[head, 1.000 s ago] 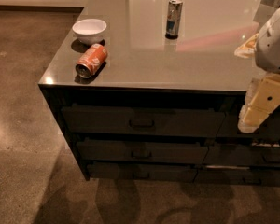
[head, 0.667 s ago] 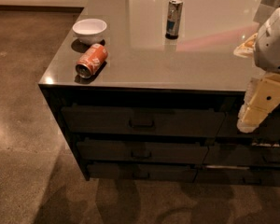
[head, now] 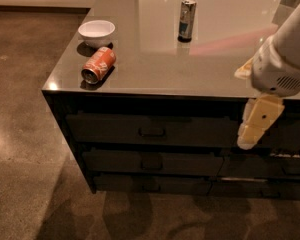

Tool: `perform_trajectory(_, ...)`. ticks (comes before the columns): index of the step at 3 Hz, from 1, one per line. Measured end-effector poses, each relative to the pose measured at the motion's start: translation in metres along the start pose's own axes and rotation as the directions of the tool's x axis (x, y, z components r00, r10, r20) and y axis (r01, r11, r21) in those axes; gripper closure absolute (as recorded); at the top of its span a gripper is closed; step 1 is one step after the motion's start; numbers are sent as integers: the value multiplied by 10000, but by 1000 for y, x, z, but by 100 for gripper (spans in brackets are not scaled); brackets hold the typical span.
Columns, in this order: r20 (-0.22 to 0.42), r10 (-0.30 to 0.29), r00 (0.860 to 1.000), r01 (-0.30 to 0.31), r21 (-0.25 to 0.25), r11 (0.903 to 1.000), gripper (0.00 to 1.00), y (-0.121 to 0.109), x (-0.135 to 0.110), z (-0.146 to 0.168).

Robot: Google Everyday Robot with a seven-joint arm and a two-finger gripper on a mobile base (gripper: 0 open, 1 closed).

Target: Open top drawer

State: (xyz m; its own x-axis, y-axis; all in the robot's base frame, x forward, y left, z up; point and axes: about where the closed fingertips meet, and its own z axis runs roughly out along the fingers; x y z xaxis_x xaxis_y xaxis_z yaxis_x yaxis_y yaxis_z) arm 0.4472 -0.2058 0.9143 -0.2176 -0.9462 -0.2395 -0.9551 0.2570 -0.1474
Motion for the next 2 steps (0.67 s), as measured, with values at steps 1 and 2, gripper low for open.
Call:
perform_trajectory(1,105,-243,9996,247,-356,9991,0,8,9,66)
perform_trajectory(2,605,-424,9973,442,-287,9986,0,29,25,122)
